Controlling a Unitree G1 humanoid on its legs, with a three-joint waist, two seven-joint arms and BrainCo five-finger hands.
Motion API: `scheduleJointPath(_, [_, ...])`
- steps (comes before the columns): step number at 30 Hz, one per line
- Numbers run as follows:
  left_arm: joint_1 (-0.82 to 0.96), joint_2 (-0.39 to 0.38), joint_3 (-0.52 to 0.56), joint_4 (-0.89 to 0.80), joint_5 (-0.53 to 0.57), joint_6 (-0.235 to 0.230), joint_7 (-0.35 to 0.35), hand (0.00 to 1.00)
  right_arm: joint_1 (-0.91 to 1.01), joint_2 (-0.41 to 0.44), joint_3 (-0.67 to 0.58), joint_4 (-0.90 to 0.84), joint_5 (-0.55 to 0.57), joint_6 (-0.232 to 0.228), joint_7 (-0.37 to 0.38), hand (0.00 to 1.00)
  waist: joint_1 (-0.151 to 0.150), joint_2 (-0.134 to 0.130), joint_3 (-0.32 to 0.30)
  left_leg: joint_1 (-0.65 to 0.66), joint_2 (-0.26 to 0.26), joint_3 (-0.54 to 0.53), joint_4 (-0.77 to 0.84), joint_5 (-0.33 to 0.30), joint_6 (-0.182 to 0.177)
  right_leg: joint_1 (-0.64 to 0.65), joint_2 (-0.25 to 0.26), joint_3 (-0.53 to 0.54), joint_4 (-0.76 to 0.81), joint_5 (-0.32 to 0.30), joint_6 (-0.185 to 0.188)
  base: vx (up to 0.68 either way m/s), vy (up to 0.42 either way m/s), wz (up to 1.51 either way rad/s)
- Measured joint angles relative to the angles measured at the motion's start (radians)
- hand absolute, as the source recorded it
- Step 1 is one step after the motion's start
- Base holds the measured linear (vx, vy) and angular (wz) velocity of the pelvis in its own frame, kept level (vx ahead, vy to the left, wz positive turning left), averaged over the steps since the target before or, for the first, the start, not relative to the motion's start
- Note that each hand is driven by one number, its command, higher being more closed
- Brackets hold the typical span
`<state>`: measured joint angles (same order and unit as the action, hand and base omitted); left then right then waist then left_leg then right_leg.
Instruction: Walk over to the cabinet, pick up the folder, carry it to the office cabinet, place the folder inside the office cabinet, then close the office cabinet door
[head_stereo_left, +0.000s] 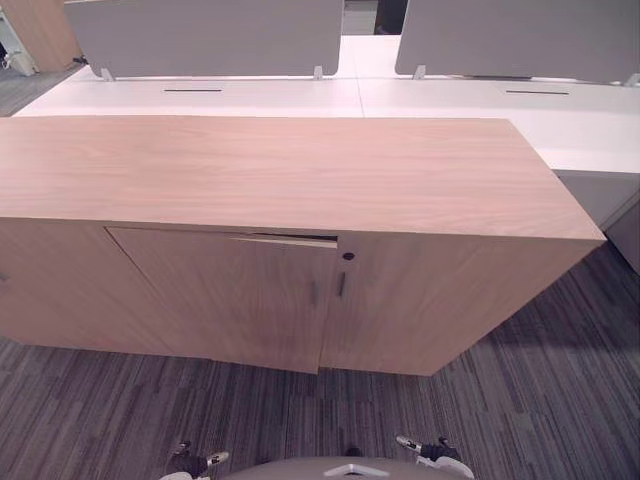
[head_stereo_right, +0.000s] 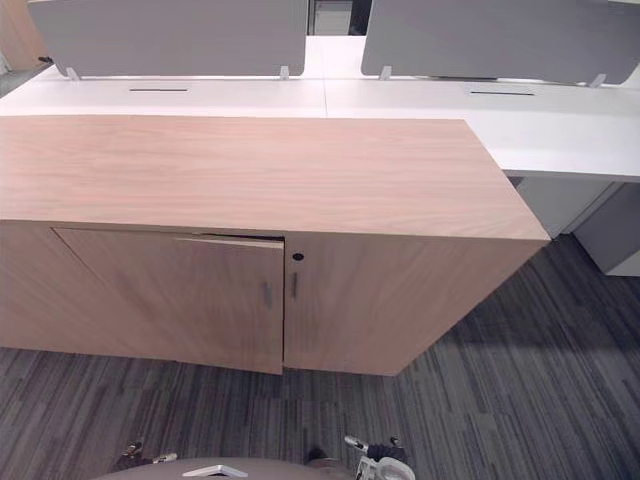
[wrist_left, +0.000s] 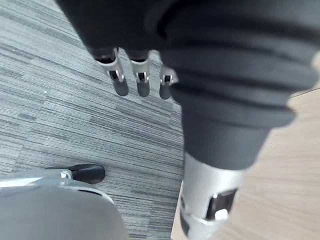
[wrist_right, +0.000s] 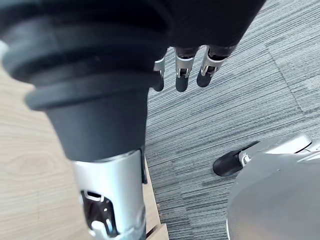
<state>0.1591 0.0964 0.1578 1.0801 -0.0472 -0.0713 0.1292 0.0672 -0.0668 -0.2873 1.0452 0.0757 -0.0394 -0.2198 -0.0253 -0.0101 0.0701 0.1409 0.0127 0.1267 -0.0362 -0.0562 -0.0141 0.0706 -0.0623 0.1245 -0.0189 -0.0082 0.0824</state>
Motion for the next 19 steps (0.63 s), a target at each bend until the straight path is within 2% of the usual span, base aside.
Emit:
scheduleJointPath(8, [-0.012, 0.0, 0.026, 0.0, -0.029, 0.0, -0.001, 0.0, -0.032, 0.003, -0.001, 0.033, 0.0, 0.001, 0.0, 0.0, 0.005, -0.013, 0.008, 0.017, -0.002, -0.001, 0.021, -0.029, 0.028, 0.024, -0.002, -0.008, -0.005, 0.001, 0.001, 0.08, -0.004, -0.06])
scheduleJointPath(19, [-0.01, 0.0, 0.022, 0.0, -0.029, 0.001, -0.003, 0.0, -0.032, 0.014, 0.0, 0.035, 0.0, 0.005, 0.002, 0.0, 0.015, -0.013, 0.009, 0.002, -0.014, -0.009, 0.032, -0.03, 0.022, 0.005, -0.018, -0.033, 0.006, -0.005, 0.008, -0.08, -0.037, 0.0])
